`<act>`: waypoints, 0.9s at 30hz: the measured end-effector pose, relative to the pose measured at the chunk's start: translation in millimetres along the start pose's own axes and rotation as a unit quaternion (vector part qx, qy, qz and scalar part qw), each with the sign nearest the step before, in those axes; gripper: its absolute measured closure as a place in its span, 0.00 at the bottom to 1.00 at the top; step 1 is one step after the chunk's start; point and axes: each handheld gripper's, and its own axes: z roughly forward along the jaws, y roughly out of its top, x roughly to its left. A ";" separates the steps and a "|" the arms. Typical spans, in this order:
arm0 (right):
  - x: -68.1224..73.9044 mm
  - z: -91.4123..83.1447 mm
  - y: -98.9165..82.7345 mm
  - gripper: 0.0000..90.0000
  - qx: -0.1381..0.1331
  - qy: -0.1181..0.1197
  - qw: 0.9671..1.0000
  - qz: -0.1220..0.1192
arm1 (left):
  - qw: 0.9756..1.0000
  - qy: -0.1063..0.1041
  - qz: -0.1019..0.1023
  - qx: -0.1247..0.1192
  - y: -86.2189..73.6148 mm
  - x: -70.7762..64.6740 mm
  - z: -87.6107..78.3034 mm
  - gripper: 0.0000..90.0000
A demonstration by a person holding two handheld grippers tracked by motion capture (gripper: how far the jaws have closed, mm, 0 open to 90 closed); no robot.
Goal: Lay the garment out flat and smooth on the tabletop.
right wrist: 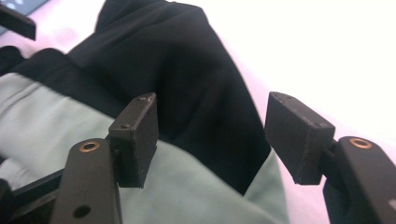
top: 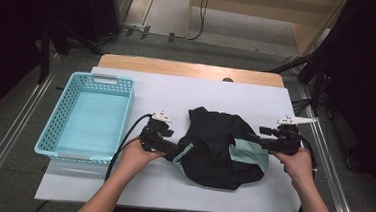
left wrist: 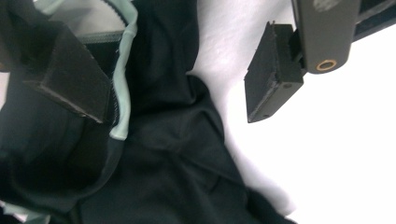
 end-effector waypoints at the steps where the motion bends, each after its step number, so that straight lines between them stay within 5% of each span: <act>1: -1.4 1.4 0.9 0.37 -0.001 -0.001 1.000 -0.004 | 1.000 0.009 0.005 0.011 -3.2 -0.2 2.1 0.27; 11: -5.2 18.3 10.1 0.37 -0.001 0.007 1.000 -0.010 | 1.000 0.014 0.006 0.010 -15.5 1.3 10.2 0.33; 20: -1.6 42.6 16.2 0.35 0.020 0.011 1.000 -0.022 | 1.000 0.010 0.018 0.009 -22.6 1.5 18.5 0.48; 23: -0.7 50.6 15.6 0.36 0.029 0.015 0.999 -0.031 | 0.999 0.037 0.033 0.007 -23.7 -3.4 20.4 0.54; 27: -2.3 57.4 14.3 0.46 0.047 0.027 0.998 -0.019 | 0.998 0.053 0.027 0.001 -24.5 -6.7 22.1 0.64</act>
